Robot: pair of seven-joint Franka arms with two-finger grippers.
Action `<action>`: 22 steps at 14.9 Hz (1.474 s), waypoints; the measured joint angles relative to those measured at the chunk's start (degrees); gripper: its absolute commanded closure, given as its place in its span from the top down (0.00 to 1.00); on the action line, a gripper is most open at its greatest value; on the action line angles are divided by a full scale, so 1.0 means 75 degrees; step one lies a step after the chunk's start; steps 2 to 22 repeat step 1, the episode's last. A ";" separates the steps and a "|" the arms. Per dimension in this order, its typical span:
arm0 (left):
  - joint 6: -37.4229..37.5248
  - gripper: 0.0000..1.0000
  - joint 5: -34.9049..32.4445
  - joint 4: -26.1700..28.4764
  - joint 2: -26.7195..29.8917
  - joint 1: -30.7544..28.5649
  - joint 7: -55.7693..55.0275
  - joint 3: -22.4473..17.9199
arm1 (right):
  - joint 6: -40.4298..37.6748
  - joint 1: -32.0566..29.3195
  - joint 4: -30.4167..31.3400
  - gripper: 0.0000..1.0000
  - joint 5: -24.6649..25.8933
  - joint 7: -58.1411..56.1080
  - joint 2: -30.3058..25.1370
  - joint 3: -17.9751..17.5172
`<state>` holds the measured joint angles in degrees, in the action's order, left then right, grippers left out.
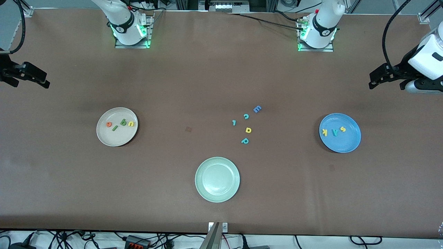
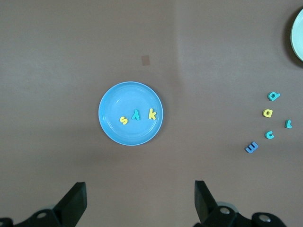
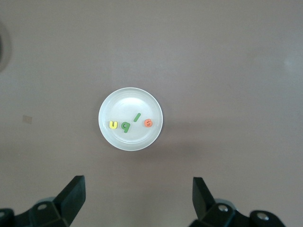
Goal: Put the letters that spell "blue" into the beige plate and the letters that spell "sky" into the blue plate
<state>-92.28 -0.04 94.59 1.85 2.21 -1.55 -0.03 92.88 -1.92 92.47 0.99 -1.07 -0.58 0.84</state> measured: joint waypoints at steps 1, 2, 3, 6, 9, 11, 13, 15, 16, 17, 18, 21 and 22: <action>0.0000 1.00 0.0000 0.0000 0.0000 0.0000 0.0000 0.0000 | 0.0000 0.0000 0.0001 1.00 0.0000 0.0000 0.0001 0.0000; 0.0000 1.00 0.0000 0.0000 0.0000 0.0000 0.0000 0.0000 | 0.0000 0.0000 0.0001 1.00 0.0000 0.0000 0.0001 0.0000; 0.0000 1.00 0.0000 0.0000 0.0000 0.0000 0.0000 0.0000 | 0.0000 0.0000 0.0001 1.00 0.0000 0.0000 0.0001 0.0000; 0.0000 1.00 0.0000 0.0000 0.0000 0.0000 0.0000 0.0000 | 0.0000 0.0000 0.0001 1.00 0.0000 0.0000 0.0001 0.0000; 0.0000 1.00 0.0000 0.0000 0.0000 0.0000 0.0000 0.0000 | 0.0000 0.0000 0.0001 1.00 0.0000 0.0000 0.0001 0.0000; 0.0000 1.00 0.0000 0.0000 0.0000 0.0000 0.0000 0.0000 | 0.0000 0.0000 0.0001 1.00 0.0000 0.0000 0.0001 0.0000; 0.0000 1.00 0.0000 0.0000 0.0000 0.0000 0.0000 0.0000 | 0.0000 0.0000 0.0001 1.00 0.0000 0.0000 0.0001 0.0000; 0.0000 1.00 0.0000 0.0000 0.0000 0.0000 0.0000 0.0000 | 0.0000 0.0000 0.0001 1.00 0.0000 0.0000 0.0001 0.0000; 0.0000 1.00 0.0000 0.0000 0.0000 0.0000 0.0000 0.0000 | 0.0000 0.0000 0.0001 1.00 0.0000 0.0000 0.0001 0.0000; 0.0000 1.00 0.0000 0.0000 0.0000 0.0000 0.0000 0.0000 | 0.0000 0.0000 0.0001 1.00 0.0000 0.0000 0.0001 0.0000; 0.0000 1.00 0.0000 0.0000 0.0000 0.0000 0.0000 0.0000 | 0.0000 0.0000 0.0001 1.00 0.0000 0.0000 0.0001 0.0000; 0.0000 1.00 0.0000 0.0000 0.0000 0.0000 0.0000 0.0000 | 0.0000 0.0000 0.0001 1.00 0.0000 0.0000 0.0001 0.0000; 0.0000 1.00 0.0000 0.0000 0.0000 0.0000 0.0000 0.0000 | 0.0000 0.0000 0.0001 1.00 0.0000 0.0000 0.0001 0.0000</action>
